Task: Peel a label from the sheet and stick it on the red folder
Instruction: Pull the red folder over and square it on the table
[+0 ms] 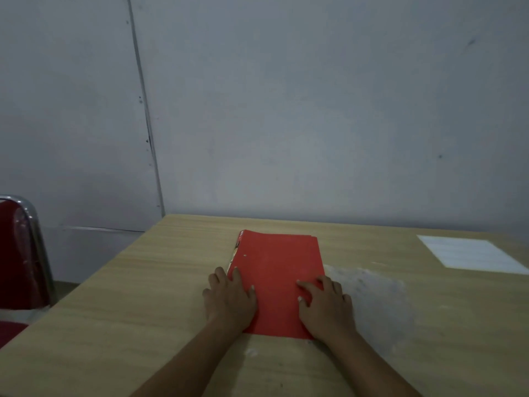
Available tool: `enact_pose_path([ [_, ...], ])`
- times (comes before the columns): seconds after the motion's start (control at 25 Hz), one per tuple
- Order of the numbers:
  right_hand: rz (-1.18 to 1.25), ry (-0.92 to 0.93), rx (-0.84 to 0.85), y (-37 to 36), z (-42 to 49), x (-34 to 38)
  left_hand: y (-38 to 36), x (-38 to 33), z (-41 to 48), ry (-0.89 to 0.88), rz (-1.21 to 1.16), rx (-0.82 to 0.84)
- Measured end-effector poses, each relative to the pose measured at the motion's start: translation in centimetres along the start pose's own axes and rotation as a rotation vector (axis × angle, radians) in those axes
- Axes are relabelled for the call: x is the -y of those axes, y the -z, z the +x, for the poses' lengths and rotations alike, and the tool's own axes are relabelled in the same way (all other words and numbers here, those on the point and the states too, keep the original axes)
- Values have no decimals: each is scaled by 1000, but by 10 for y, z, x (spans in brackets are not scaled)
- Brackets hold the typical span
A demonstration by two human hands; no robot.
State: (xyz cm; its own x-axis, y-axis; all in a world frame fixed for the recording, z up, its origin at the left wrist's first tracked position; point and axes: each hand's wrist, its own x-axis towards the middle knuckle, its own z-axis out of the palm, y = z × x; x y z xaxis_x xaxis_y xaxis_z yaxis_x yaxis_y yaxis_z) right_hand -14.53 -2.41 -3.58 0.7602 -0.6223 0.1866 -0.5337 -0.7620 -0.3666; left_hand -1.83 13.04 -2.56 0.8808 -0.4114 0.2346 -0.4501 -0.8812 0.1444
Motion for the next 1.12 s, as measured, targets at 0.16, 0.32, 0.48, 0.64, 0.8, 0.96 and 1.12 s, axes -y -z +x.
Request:
enact_pose_path([
  [0.16, 4, -15, -13, 10, -17, -16, 1, -15, -16, -24, 16, -5],
  [0.32, 4, -19, -19, 11, -23, -22, 1, -19, -22, -40, 28, -10],
  [0.48, -2, -14, -18, 10, -25, -23, -1, -18, -23, -65, 36, -16],
  [0.64, -23, -11, -29, 10, -25, -21, 0, -19, -24, -100, 30, -28],
  [0.8, -31, -15, -25, 12, -25, -21, -2, -18, -24, -123, 0, -47],
  [0.96, -41, -2, -38, 10, -28, -21, -4, -19, -24, -130, -22, -43],
  [1.12, -36, -4, -29, 10, -27, -22, -3, -21, -24, -149, -13, -47],
])
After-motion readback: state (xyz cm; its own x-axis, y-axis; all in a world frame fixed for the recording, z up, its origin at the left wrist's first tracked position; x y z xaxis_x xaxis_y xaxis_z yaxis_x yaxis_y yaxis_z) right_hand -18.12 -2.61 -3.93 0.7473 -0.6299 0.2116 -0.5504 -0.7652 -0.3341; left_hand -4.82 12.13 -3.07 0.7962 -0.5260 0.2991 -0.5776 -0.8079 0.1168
